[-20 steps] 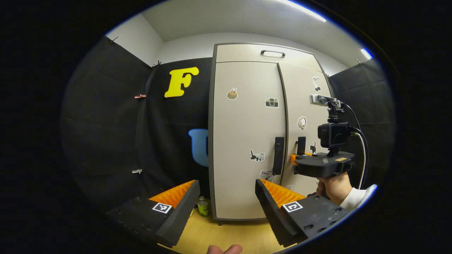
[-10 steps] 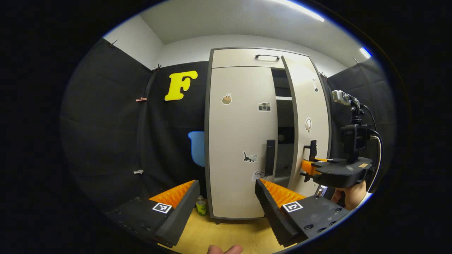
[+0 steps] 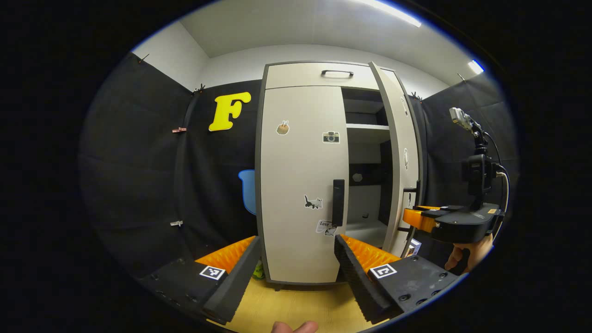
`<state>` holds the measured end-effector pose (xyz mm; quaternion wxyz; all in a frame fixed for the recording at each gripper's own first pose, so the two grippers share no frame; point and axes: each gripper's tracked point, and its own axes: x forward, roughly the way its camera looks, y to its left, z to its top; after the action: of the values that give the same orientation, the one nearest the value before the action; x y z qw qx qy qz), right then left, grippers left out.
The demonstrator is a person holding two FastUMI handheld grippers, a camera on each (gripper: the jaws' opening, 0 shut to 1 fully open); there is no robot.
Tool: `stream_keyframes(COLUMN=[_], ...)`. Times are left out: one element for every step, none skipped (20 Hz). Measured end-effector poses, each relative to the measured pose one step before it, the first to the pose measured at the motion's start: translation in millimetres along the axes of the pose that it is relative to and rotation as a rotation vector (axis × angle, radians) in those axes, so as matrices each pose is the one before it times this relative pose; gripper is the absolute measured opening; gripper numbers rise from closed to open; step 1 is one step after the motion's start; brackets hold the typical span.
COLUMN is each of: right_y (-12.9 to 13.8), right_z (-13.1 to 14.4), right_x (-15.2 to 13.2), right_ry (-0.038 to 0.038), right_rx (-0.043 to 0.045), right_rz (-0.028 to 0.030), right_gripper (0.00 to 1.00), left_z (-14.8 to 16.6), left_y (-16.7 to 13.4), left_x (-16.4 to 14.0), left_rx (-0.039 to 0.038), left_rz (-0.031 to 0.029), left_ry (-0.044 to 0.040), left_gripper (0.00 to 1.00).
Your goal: Open the right door of the double-door shoe cabinet with the right hand, and open the left door with the left hand.
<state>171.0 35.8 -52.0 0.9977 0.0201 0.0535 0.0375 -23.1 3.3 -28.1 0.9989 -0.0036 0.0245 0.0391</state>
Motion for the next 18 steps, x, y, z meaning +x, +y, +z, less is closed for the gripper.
stream_keyframes(right_y=[-2.60,-1.36,-1.76,-1.57,-2.18,-2.23,-1.84,-1.66,-2.16,-2.72,-2.55,-2.24,-1.73,-1.20,-0.95,-1.52,-1.11,-2.47], right_z=[-0.53,0.91,-0.11,0.39,0.79,-0.19,0.33,-0.04,0.78,-0.27,0.57,-0.20,-0.06,-0.41,-0.26,-0.17,0.49,-0.22], right_x=[-1.77,-2.11,-1.43,-1.82,-1.32,-0.77,-1.13,-1.87,-1.85,-1.42,-0.31,-2.05,-1.21,-1.32,-1.83,-0.74,-1.35,-0.69], right_ry=[0.00271,0.00351,0.00267,-0.00129,-0.00475,0.00083,-0.00036,0.00182,-0.00186,-0.00155,-0.00006,0.00299,0.00265,0.00620,0.00427,0.00303,0.00032,0.00336], right_rx=[0.00310,0.00773,0.00622,-0.00157,-0.00515,-0.00027,0.00593,0.00569,0.00046,-0.00117,-0.00022,0.00058,-0.00134,-0.00144,0.00126,0.00476,0.00284,-0.00118], right_rz=[-0.00258,-0.00154,-0.00298,-0.00349,-0.00390,-0.00245,-0.00170,-0.00529,-0.00686,-0.00636,-0.00576,-0.00425,0.00135,0.00614,0.00769,0.00612,0.00255,0.00120], right_gripper=[0.16,0.16,0.16,0.16,0.16,0.16,0.16,0.16,0.16,0.16,0.16,0.16,0.16,0.16,0.16,0.16,0.16,0.16], left_z=[-0.30,2.02,2.52,2.24,2.41,0.37,0.22,-0.57,-0.37,-0.46,0.45,-1.57,-0.37,-1.05,-1.32,0.20,0.05,1.40], left_y=[-2.59,-2.84,-3.18,-4.10,-3.09,-3.99,-4.44,-3.15,-3.58,-1.48,-2.91,-3.45,-4.17,-4.03,-4.58,-4.07,-3.26,-4.00], left_x=[-0.25,-0.25,0.83,1.16,0.27,1.61,1.12,0.30,-0.30,0.15,1.19,1.37,1.28,1.48,0.82,0.78,0.66,0.39], left_rx=[-0.00258,-0.00246,-0.00195,-0.00077,-0.00097,-0.00125,-0.00037,0.00255,0.00389,0.00291,0.00033,-0.00235,-0.00308,-0.00112,0.00053,0.00263,0.00283,0.00058], left_rz=[0.00021,-0.00135,-0.00438,-0.00601,-0.00462,-0.00950,-0.00943,-0.00806,-0.00621,-0.00440,-0.00622,-0.00693,-0.00839,-0.00788,-0.00746,-0.00147,0.00256,0.00236], left_ry=[-0.00160,-0.00666,-0.00697,-0.00644,-0.00499,-0.00288,0.00063,0.00234,0.00119,0.00045,0.00045,0.00200,0.00168,0.00447,0.00396,0.00312,0.00417,-0.00092], left_gripper=[0.98,0.97,0.97,0.98,0.98,0.98,0.98,0.98,0.98,0.98,0.98,0.98,0.98,0.98,0.98,0.98,0.98,0.98])
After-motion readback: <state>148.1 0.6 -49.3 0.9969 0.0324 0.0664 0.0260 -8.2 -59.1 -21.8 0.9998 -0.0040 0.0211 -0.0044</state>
